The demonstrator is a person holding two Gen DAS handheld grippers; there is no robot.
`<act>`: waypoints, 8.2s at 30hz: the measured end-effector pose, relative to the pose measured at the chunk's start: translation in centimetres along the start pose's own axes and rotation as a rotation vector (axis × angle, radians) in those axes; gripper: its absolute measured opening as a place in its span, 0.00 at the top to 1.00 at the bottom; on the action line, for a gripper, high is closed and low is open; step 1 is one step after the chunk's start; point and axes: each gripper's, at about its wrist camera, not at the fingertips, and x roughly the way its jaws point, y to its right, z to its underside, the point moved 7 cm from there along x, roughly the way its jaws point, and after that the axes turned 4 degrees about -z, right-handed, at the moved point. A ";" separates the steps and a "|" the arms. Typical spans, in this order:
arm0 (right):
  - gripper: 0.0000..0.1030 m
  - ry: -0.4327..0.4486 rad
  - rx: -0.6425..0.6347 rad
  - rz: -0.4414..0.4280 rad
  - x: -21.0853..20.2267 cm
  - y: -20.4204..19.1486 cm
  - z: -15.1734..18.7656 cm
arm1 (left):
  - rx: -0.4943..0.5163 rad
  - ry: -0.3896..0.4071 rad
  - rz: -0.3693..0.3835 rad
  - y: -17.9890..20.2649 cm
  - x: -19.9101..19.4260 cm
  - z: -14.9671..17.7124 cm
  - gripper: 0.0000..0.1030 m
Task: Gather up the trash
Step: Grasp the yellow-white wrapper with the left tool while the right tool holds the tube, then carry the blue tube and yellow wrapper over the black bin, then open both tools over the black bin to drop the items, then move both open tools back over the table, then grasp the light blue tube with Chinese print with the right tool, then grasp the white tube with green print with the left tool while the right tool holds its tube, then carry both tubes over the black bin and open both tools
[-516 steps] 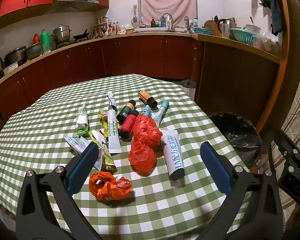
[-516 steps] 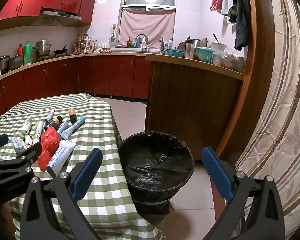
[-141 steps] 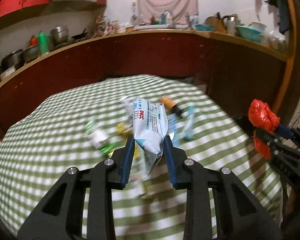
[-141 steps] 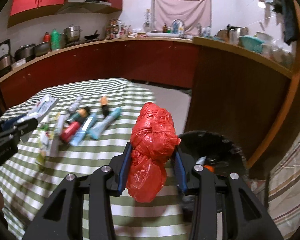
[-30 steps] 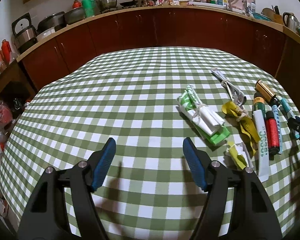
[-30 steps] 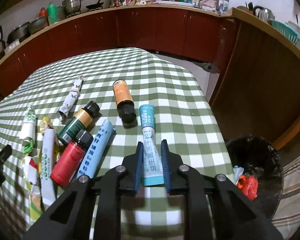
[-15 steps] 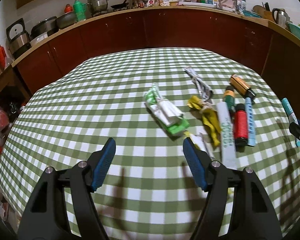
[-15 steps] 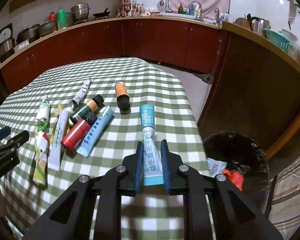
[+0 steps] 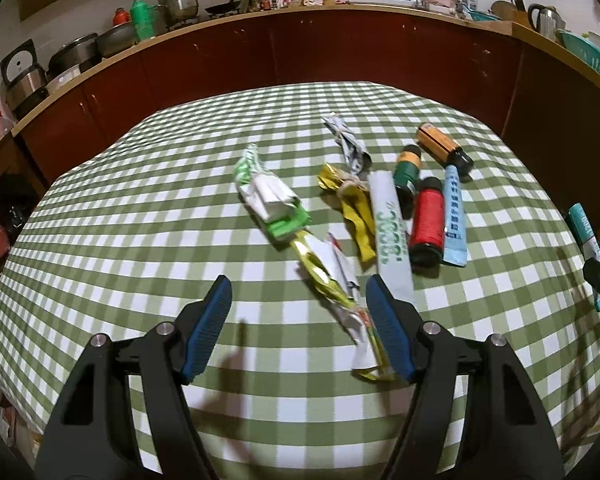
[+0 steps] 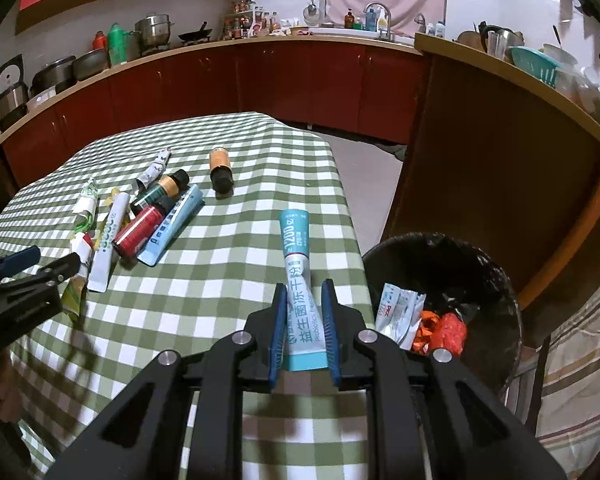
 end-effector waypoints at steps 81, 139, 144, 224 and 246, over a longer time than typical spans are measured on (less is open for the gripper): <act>0.74 0.104 0.242 0.156 -0.8 17.0 0.1 | 0.373 0.167 0.446 28.1 -4.0 -4.5 0.86; 0.66 -0.107 -0.081 -0.071 7.8 -10.1 -5.1 | 0.017 0.069 -0.059 -9.9 1.4 -3.1 0.42; 0.66 -0.135 -0.087 -0.070 8.5 -10.8 -5.1 | 0.007 0.060 -0.046 -9.8 1.9 -3.2 0.42; 0.82 0.129 0.115 0.154 -2.5 11.9 -1.7 | 0.267 0.186 0.353 19.5 -5.0 -4.5 0.81; 0.68 0.126 0.176 0.170 -1.0 16.7 -0.5 | 0.372 0.150 0.344 27.6 -3.4 -4.2 0.47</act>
